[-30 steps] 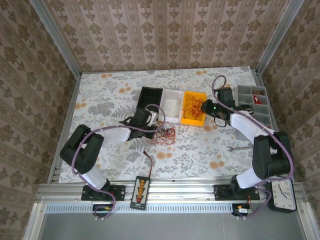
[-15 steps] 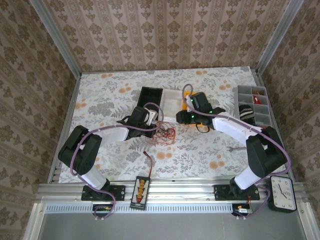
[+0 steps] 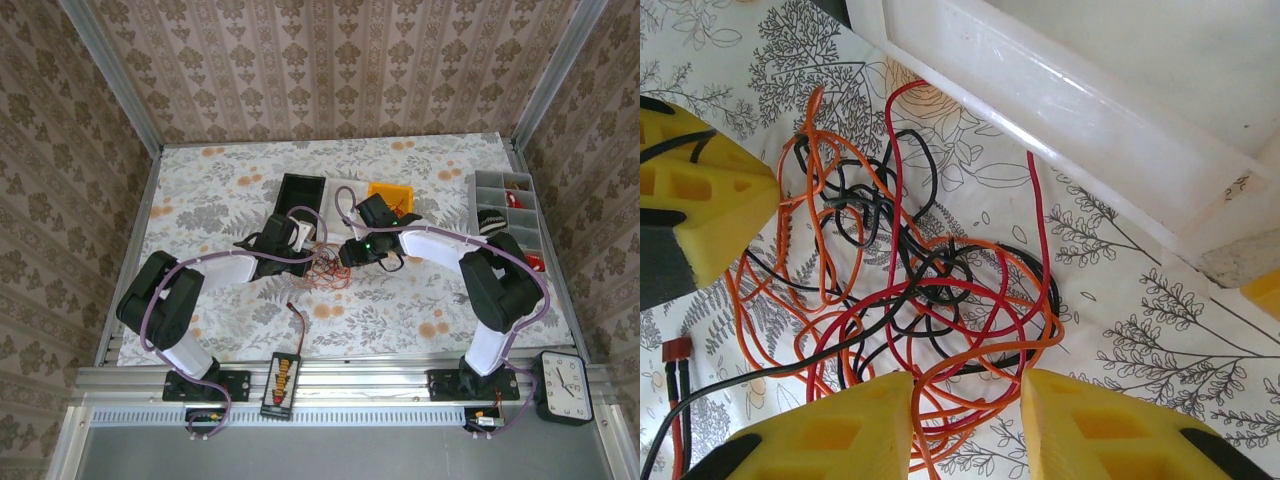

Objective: Untangle the cables

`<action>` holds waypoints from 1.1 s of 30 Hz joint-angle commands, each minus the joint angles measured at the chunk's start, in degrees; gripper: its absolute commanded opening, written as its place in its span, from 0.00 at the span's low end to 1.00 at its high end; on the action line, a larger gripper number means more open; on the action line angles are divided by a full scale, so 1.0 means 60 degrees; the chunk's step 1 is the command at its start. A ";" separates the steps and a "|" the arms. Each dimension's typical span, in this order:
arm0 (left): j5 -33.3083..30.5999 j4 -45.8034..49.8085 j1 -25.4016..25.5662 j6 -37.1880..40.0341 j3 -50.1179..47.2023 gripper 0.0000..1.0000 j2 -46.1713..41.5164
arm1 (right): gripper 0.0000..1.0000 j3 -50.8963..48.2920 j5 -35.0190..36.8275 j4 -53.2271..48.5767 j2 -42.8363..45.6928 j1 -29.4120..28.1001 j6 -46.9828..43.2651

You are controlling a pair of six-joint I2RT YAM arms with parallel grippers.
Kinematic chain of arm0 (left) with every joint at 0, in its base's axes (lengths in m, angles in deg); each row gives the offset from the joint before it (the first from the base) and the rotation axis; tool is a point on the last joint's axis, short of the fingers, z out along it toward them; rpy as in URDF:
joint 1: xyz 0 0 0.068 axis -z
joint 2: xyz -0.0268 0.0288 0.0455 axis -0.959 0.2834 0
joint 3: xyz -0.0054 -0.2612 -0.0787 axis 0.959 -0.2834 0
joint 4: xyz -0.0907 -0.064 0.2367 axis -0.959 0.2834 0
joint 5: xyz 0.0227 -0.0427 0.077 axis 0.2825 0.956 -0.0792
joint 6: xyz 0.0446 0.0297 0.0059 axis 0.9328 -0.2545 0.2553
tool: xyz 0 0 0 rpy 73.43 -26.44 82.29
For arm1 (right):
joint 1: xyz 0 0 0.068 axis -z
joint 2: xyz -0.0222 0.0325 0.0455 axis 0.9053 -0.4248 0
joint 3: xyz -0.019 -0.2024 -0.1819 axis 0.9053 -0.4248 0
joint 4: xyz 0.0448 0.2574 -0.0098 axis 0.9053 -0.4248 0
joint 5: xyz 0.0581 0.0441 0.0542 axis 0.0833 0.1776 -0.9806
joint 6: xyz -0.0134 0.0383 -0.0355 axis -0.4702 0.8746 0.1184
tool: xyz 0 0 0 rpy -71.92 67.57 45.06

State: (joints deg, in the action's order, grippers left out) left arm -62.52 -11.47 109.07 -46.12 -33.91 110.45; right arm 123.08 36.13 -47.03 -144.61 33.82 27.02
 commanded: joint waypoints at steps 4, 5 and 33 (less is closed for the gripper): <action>0.0068 -0.0050 -0.0077 -0.0186 -0.0226 0.00 -0.0145 | 0.37 0.0120 0.0719 -0.0231 0.0949 -0.0153 -0.0459; 0.0088 -0.0048 -0.0077 -0.0186 -0.0241 0.00 -0.0150 | 0.37 0.0170 0.0708 -0.0232 0.1025 -0.0211 -0.0518; -0.0144 -0.0083 -0.0082 -0.0289 -0.0631 0.00 -0.0368 | 0.31 0.1058 -0.0446 -0.0873 -0.0772 -0.0509 -0.0699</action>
State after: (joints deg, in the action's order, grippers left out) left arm -63.00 -11.91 109.07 -47.15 -36.82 109.71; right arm 128.85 35.50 -50.51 -148.20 30.30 22.32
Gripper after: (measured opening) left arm 0.049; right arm 0.303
